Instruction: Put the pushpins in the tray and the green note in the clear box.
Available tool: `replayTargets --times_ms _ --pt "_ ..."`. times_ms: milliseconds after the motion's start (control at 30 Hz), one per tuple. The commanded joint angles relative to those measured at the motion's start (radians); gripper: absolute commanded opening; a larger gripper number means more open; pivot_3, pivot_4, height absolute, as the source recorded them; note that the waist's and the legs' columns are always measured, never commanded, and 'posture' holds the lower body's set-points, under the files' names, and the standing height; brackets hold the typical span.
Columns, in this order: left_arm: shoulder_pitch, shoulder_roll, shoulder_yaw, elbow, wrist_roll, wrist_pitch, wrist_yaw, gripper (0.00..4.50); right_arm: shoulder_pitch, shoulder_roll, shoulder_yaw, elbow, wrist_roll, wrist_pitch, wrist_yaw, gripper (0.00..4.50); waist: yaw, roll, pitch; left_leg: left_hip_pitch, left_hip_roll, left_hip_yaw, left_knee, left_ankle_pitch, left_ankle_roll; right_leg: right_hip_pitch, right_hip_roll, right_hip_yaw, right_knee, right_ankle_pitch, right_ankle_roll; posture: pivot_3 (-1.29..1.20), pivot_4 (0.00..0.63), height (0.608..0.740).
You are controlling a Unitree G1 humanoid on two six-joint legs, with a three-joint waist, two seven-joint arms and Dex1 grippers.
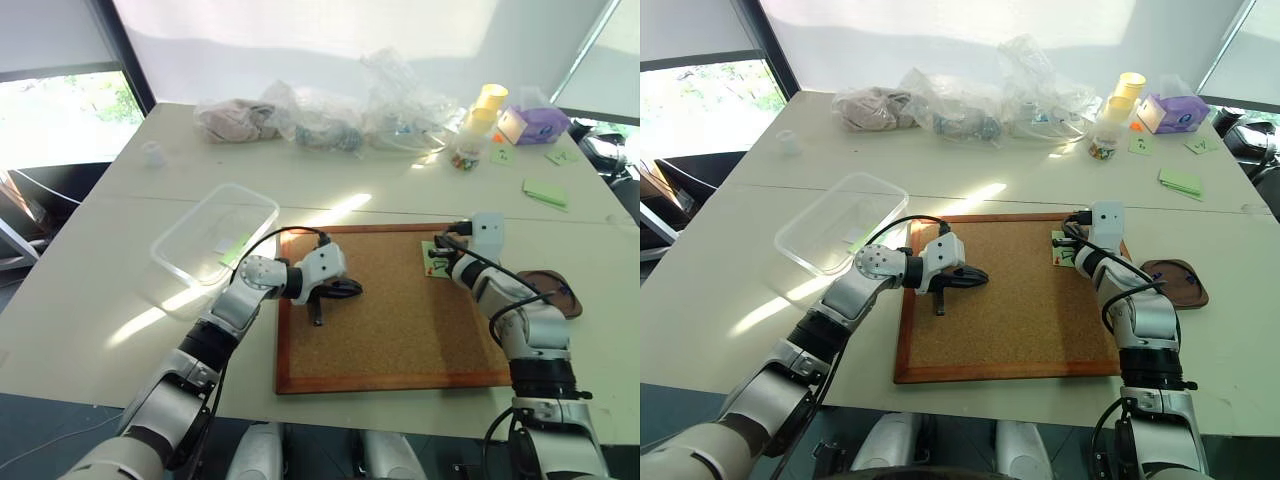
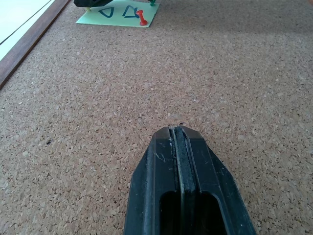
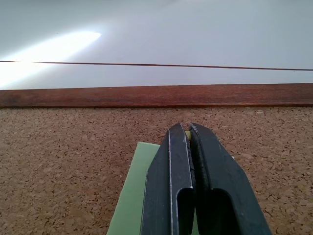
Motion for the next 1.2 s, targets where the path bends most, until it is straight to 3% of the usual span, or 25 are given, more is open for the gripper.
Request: replayTargets --times_ms 33,1033,1200 --pt "0.014 -0.002 -0.022 0.012 0.028 0.013 -0.002 0.0 -0.002 0.009 -0.029 -0.037 0.002 -0.009 0.001 0.05 0.0 0.0 0.0 0.0 0.0 0.0 0.0 0.0 0.0 0.0 0.0 0.0 0.0 0.0 0.0 0.0 0.15 0.74" --pt "0.032 -0.005 -0.034 -0.01 0.03 0.059 -0.03 0.0 0.057 0.062 -0.066 -0.101 -0.044 -0.217 -0.024 0.05 0.001 0.001 -0.001 -0.001 0.0 0.0 0.0 0.0 0.0 0.0 0.0 0.0 0.0 0.0 0.0 0.0 0.15 0.74" --pt "0.035 -0.003 -0.033 -0.019 0.029 0.058 -0.031 0.0 0.109 0.065 -0.154 -0.193 -0.032 -0.254 -0.087 0.05 0.004 0.001 -0.001 -0.001 0.0 -0.001 0.0 0.0 0.0 0.0 -0.001 0.0 0.0 0.0 0.0 0.0 0.15 0.74"
